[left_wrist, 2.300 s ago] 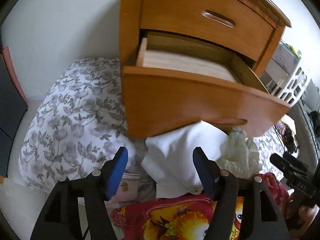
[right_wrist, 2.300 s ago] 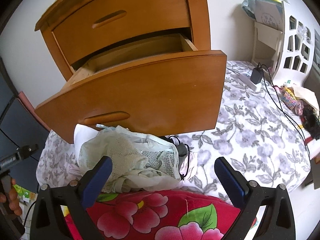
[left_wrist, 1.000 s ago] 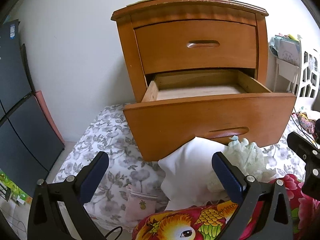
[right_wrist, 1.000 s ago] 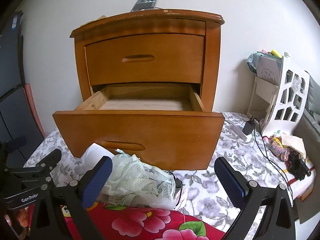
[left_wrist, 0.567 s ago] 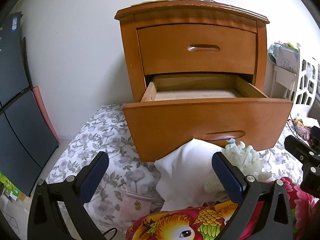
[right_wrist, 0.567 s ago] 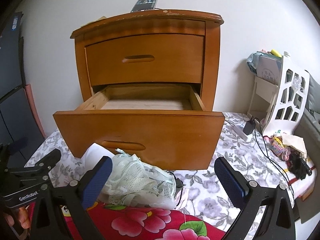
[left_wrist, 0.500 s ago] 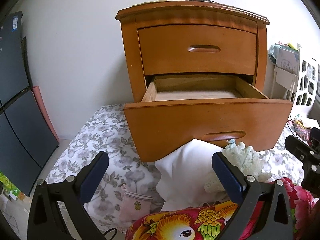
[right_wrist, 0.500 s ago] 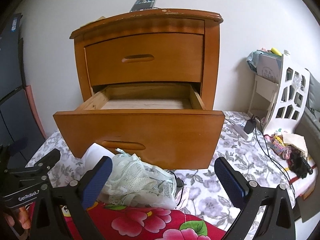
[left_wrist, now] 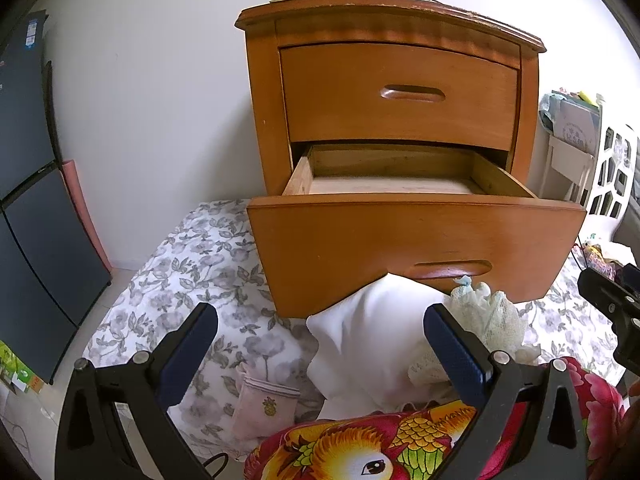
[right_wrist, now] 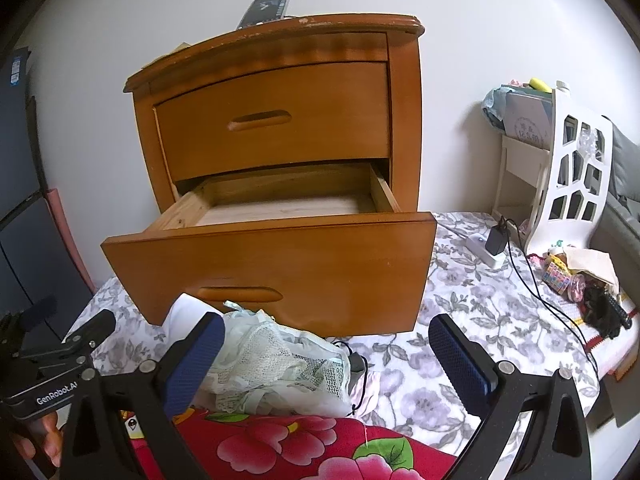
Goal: Take underwear out of drawer
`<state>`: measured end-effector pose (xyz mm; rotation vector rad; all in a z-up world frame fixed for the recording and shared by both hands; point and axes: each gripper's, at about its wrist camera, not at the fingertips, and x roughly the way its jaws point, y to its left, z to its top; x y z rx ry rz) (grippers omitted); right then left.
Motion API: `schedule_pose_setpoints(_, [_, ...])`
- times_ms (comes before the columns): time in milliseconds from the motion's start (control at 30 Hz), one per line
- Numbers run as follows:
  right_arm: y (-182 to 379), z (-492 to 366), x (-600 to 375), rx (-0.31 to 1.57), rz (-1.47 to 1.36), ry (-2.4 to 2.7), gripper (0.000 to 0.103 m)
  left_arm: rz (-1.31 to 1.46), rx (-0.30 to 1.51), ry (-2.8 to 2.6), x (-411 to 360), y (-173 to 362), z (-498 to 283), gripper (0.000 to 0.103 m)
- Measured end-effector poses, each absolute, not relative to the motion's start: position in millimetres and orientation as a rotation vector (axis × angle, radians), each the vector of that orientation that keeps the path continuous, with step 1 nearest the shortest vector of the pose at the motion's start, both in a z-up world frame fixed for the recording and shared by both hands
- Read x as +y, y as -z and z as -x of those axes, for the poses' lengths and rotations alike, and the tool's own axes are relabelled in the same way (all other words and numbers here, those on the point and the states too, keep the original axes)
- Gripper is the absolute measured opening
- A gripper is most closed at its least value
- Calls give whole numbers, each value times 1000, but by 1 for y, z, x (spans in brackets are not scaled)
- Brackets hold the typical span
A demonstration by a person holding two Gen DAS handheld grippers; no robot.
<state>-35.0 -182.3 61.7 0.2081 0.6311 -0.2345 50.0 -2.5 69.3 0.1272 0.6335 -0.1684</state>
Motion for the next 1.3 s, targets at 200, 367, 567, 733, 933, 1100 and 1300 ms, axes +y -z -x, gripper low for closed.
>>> schedule_pose_setpoints(200, [-61, 35, -182, 632, -208, 235, 103, -127, 634, 166, -3, -69, -50, 103])
schedule_pose_setpoints(367, [-61, 35, -183, 636, -208, 236, 103, -127, 634, 166, -3, -69, -50, 103])
schedule_pose_setpoints(567, [-61, 35, -182, 637, -208, 236, 103, -131, 638, 164, -3, -68, -50, 103])
schedule_pose_setpoints(733, [-60, 34, -183, 636, -208, 236, 103, -138, 635, 166, -3, -68, -50, 103])
schedule_pose_setpoints(933, [-60, 34, -183, 637, -208, 235, 103, -142, 633, 175, -4, -68, -49, 103])
schedule_pose_setpoints(1100, [-60, 35, -183, 638, -208, 236, 103, -144, 633, 181, -4, -68, -49, 103])
schedule_pose_setpoints(1300, [-60, 34, -183, 638, -208, 236, 103, -143, 633, 179, -4, -68, -49, 103])
